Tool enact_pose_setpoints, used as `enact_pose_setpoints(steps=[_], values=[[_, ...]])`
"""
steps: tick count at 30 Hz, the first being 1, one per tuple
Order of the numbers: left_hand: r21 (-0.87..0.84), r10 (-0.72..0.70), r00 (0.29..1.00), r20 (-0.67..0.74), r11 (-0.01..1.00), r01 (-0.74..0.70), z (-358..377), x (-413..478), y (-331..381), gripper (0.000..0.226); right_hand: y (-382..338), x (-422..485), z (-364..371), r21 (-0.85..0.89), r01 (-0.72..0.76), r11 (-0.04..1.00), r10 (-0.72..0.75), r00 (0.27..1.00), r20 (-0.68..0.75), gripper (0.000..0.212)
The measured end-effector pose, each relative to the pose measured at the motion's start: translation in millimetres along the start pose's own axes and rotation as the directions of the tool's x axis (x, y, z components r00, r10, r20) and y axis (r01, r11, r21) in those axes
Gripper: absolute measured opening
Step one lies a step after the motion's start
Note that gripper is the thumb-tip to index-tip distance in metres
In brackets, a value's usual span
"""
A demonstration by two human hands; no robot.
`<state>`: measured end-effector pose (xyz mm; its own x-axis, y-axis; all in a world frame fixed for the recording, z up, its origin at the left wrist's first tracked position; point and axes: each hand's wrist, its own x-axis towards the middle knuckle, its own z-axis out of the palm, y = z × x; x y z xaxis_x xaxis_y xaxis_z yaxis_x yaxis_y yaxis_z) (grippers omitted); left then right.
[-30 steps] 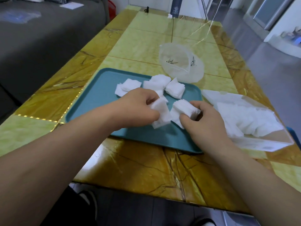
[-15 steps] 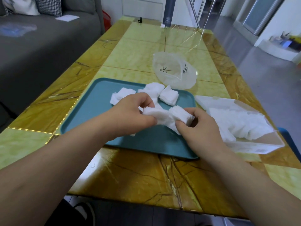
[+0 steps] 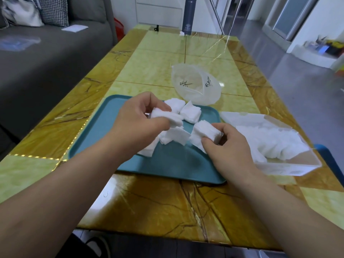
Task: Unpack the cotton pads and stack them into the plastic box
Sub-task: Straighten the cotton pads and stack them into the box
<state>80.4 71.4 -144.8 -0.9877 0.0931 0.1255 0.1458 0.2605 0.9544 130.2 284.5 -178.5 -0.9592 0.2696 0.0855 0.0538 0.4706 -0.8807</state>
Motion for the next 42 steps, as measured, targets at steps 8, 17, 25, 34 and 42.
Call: enact_pose_setpoints(steps=[8,17,25,34,42], values=[[0.094,-0.099,0.968,0.232,0.992,0.079,1,-4,-1,0.021,-3,1,-1,0.022,0.023,0.999,-0.021,0.996,-0.085,0.028],[0.667,-0.012,0.975,0.224,0.731,-0.144,11,1,-15,0.024,-3,1,0,0.034,0.025,0.999,-0.022,0.995,-0.1,0.03],[0.714,-0.094,0.993,0.071,0.7,0.016,41,17,-26,0.054,-1,3,4,0.007,0.001,1.0,0.0,0.995,-0.103,0.029],[0.531,-0.115,0.989,0.088,0.846,0.051,42,18,-31,0.041,-3,1,3,0.017,0.001,1.0,0.001,0.994,-0.106,0.029],[0.175,-0.179,0.983,0.051,0.97,0.167,29,12,-16,0.009,-6,2,0,0.066,-0.049,0.997,0.055,0.993,-0.101,0.027]])
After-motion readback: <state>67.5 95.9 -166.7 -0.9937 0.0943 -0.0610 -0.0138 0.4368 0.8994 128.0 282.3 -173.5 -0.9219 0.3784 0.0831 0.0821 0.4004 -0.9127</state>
